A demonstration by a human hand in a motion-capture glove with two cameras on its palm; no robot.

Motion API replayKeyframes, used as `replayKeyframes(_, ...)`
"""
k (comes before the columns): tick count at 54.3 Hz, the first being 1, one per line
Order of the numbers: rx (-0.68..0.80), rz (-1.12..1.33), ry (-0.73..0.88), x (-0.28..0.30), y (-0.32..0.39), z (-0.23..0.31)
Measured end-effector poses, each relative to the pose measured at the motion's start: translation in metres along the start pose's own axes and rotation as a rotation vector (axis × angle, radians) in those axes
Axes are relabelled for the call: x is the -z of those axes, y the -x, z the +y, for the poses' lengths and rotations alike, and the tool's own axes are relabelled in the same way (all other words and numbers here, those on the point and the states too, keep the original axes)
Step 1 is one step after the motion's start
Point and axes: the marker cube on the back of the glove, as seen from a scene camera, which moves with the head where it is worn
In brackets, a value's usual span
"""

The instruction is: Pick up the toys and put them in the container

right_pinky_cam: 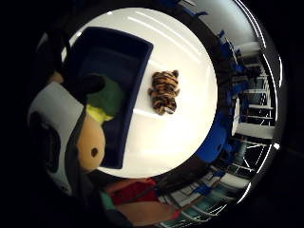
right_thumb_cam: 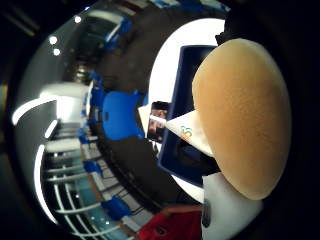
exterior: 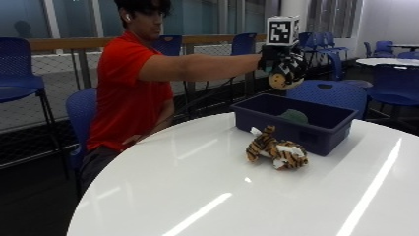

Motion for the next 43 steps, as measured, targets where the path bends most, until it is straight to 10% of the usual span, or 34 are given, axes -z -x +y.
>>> replayKeyframes(19, 0.147, 0.049, 0.144, -0.035, -0.004, 0.010)
replayKeyframes(43, -0.075, 0.000, 0.060, -0.017, -0.127, 0.009)
